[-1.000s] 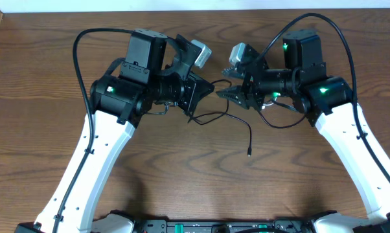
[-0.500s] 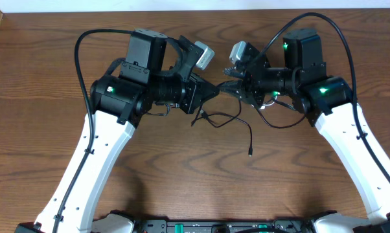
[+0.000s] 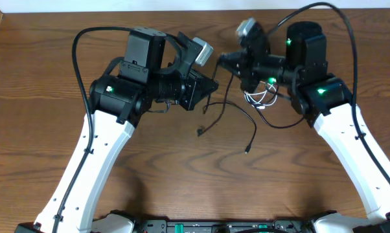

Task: Untangle cables

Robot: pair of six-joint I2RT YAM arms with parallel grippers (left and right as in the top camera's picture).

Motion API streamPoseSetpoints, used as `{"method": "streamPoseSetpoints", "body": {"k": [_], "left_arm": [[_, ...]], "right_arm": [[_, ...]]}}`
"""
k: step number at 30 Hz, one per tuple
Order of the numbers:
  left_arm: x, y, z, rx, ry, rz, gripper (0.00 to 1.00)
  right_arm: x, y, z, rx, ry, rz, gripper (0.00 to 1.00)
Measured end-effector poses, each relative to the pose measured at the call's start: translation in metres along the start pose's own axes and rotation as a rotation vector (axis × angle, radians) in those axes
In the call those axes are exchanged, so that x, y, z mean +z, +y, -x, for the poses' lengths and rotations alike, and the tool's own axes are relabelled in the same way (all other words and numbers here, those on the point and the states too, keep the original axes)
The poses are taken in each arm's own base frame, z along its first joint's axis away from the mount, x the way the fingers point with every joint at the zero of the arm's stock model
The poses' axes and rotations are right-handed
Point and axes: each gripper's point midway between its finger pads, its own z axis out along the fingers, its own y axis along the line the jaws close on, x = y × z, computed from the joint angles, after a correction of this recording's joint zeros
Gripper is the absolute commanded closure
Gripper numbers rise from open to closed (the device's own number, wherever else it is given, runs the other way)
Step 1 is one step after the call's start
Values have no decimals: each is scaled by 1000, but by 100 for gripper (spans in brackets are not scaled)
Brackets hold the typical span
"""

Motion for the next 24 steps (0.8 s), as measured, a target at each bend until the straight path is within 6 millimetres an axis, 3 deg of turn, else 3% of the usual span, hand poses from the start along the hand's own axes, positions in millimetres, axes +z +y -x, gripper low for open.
{"method": "streamPoseSetpoints", "body": {"k": [5, 10, 14, 17, 18, 20, 22, 24], "left_arm": [[-2, -2, 4, 10, -11, -1, 92], [-2, -4, 4, 13, -8, -5, 91], [-1, -5, 3, 11, -5, -10, 91], [-1, -6, 2, 11, 1, -15, 84], [-1, -6, 0, 8, 8, -14, 83], [-1, -6, -3, 1, 18, -14, 73], [-1, -6, -3, 0, 19, -13, 65], [-1, -6, -3, -2, 19, -14, 58]], "right_arm": [[-24, -38, 39, 157, -165, -129, 99], [-66, -82, 59, 295, -260, -255, 99], [-101, -103, 77, 358, -288, -335, 99], [-145, -117, 106, 366, -345, -422, 99], [-163, -125, 117, 362, -376, -470, 99], [-206, -141, 135, 354, -445, -578, 99], [-244, -154, 144, 353, -495, -670, 99], [-266, -162, 145, 359, -515, -719, 99]]}}
